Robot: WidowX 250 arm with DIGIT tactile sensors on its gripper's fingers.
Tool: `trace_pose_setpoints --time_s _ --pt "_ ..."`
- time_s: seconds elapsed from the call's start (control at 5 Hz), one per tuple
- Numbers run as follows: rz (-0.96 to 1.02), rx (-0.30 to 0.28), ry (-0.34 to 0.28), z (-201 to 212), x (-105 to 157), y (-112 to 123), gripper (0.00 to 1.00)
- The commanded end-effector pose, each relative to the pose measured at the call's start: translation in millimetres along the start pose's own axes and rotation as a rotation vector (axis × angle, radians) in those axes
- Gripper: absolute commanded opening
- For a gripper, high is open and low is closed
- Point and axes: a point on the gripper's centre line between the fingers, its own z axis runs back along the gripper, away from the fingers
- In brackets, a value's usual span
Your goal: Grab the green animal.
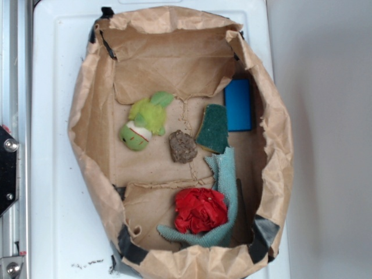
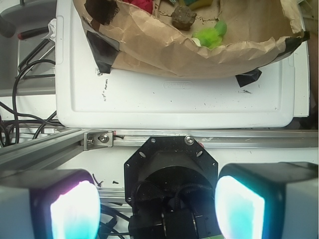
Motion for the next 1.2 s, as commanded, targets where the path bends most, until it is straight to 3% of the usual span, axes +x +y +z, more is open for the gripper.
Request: trace_pose_setpoints --time_s 0.0,0.2,0.6,1.0 --pt "0.0 0.0 0.0 0.0 0.0 0.0 1.0" --pt "0.093 0.036 0.016 -1.6 16.8 11.2 1.0" --pt "0.159 0.07 0.021 -25.4 89.9 39.7 1.0" --pt "-0.022 0.053 -0.076 -38.1 135.0 71.4 1.0"
